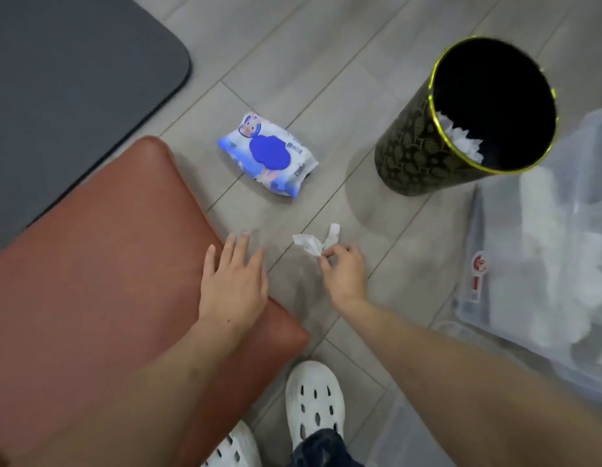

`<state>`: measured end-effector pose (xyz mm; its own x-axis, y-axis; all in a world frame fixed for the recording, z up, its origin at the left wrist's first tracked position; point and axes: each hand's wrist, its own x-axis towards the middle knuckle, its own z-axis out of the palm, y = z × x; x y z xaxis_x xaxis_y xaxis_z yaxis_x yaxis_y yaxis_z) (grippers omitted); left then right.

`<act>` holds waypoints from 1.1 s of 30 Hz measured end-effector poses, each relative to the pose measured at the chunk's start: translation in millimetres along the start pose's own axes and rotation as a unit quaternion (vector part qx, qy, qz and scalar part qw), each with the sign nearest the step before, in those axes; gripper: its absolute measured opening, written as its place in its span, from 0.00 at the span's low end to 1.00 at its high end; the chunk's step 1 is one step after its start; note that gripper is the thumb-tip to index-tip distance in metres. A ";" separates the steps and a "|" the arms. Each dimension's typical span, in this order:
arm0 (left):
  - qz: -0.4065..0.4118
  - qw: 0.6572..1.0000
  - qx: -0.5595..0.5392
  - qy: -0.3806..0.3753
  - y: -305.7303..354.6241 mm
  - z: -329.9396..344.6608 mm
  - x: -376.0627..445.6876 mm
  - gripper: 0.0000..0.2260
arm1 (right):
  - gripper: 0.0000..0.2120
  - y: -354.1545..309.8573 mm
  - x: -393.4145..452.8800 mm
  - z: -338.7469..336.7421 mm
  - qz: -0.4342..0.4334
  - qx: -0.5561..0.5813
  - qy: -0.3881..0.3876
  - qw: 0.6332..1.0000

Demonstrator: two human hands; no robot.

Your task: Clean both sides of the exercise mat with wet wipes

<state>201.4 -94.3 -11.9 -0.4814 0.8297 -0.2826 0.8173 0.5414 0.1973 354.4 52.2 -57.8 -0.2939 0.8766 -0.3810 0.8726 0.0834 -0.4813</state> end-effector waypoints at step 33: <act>0.006 0.995 -0.088 0.043 106.6 -242.5 62.6 0.14 | 0.17 -88.8 82.6 -299.7 0.032 0.006 0.033 0.999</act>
